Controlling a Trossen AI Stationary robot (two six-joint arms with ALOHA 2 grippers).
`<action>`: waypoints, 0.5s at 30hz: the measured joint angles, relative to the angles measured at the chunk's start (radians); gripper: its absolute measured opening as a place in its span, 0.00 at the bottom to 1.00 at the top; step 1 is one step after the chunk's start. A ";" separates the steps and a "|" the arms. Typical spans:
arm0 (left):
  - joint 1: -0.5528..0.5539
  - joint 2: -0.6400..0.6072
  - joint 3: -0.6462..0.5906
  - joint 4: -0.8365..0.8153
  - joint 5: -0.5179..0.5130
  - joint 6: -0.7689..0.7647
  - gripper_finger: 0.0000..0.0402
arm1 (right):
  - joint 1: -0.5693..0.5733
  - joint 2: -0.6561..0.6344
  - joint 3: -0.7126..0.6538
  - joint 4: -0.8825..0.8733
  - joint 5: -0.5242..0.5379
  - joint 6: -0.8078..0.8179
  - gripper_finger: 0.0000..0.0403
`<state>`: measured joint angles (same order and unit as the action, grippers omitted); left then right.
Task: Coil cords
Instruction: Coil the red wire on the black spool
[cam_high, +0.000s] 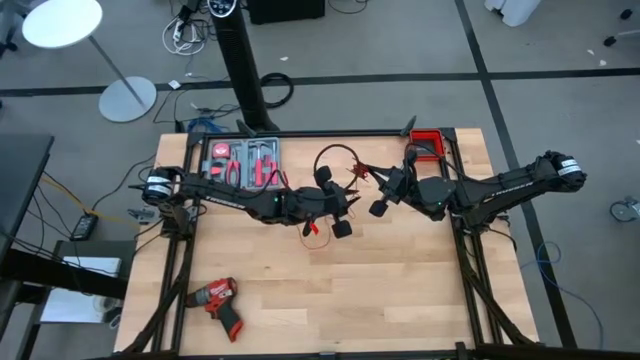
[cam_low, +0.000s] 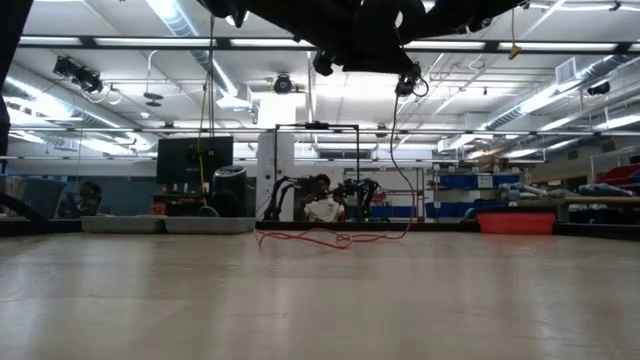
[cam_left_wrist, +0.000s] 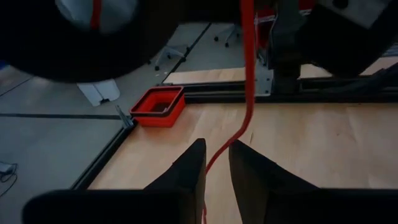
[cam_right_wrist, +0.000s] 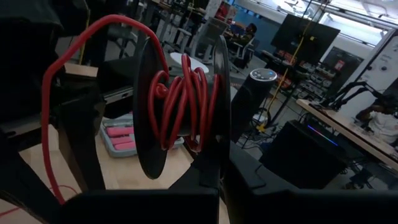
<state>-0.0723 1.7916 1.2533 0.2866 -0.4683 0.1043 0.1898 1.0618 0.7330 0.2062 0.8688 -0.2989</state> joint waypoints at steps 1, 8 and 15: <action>0.000 0.000 0.000 0.005 0.000 0.004 0.18 | 0.000 0.000 0.000 0.000 0.000 0.000 0.00; 0.000 0.000 0.000 0.017 0.003 0.026 0.13 | 0.000 0.000 0.000 0.000 0.000 0.000 0.00; 0.000 0.000 0.001 0.008 0.023 0.045 0.01 | 0.000 0.000 0.000 0.005 -0.002 0.003 0.00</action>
<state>-0.0719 1.7916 1.2540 0.2947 -0.4448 0.1493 0.1898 1.0622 0.7330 0.2108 0.8666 -0.2962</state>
